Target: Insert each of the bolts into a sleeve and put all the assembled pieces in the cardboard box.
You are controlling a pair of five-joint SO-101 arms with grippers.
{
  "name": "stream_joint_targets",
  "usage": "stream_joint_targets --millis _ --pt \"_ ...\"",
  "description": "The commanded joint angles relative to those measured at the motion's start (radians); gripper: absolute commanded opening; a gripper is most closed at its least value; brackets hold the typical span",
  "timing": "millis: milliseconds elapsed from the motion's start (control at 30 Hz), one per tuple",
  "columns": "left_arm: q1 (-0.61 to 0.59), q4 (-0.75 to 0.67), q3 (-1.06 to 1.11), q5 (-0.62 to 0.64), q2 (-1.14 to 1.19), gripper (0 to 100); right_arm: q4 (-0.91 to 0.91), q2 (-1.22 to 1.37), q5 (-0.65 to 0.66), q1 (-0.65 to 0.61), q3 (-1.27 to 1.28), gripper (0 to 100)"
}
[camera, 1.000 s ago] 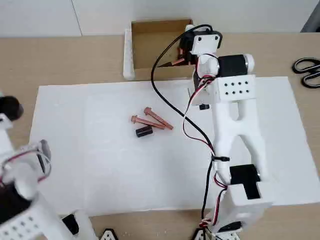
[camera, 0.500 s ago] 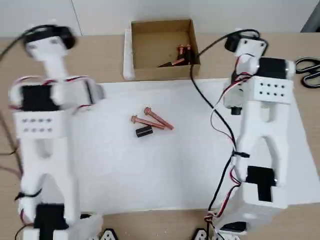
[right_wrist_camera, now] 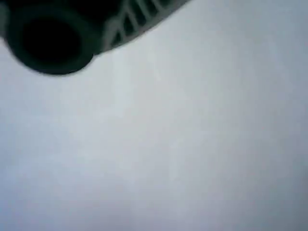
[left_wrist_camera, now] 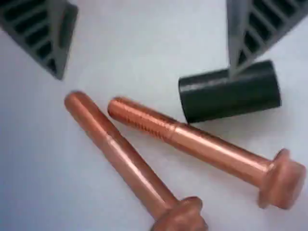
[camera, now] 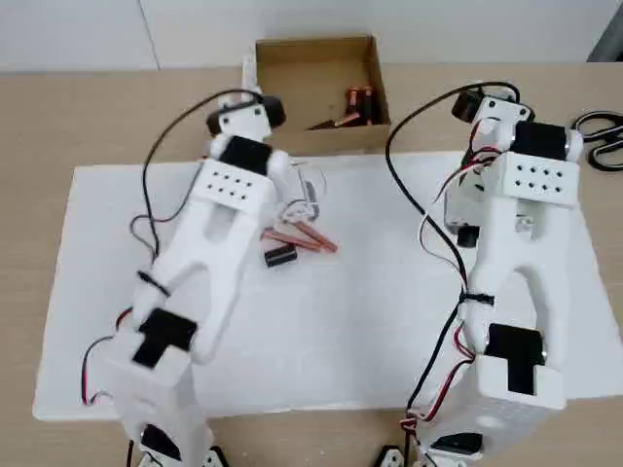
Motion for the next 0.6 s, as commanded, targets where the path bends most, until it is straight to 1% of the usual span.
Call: stream_joint_targets --millis 0,100,200,567 --pt "0.011 -0.035 -0.102 0.114 0.100 21 0.001 -0.068 -0.014 0.002 -0.003 0.5" --pt "0.011 -0.032 -0.179 0.155 0.186 21 0.001 -0.068 -0.014 0.002 -0.003 0.5" --pt "0.017 -0.031 -0.223 0.161 0.247 21 0.001 -0.068 -0.014 0.002 -0.003 0.5" --pt "0.028 -0.048 -0.266 0.161 0.339 21 0.001 -0.062 -0.014 0.002 -0.003 0.5"
